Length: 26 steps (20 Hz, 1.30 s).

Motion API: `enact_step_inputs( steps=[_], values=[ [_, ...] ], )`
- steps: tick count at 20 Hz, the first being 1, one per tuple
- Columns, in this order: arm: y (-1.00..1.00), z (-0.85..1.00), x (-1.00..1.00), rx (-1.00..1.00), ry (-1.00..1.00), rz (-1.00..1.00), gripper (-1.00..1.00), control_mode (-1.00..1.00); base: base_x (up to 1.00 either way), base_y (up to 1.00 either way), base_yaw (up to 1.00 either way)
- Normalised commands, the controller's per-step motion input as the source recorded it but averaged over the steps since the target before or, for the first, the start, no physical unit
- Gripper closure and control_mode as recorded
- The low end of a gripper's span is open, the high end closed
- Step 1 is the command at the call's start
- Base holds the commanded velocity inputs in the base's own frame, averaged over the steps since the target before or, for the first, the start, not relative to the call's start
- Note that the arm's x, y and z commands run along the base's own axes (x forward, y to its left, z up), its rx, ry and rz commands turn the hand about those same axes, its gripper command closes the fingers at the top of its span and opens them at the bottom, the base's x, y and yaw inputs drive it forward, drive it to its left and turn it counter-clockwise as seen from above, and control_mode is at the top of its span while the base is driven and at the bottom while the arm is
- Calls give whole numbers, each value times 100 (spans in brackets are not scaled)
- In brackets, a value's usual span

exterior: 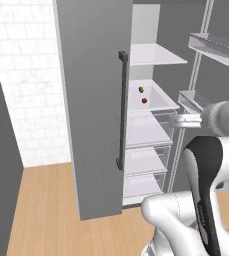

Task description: Take the strawberry from the fridge and place it on top of the pancake, located on the dining counter.

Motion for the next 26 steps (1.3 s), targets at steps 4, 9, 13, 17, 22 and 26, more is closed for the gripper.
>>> enact_step_inputs(
  steps=[4, 9, 13, 17, 22, 26],
  values=[
    [0, 1, -42, 0, -13, 16, -100, -100, 0, 0, 0],
    [1, 0, -35, 0, -24, 15, -100, -100, 0, 0, 0],
    [0, 0, 7, 0, 0, 0, -100, 100, 25, 0, 0],
    [0, 0, 0, 0, 0, 0, -100, 100, 56, -8, -5],
    [0, 0, 0, 0, 0, 0, -100, 100, 52, -28, -10],
    [0, 0, 0, 0, 0, 0, -100, 100, 43, -37, -14]
  ],
)
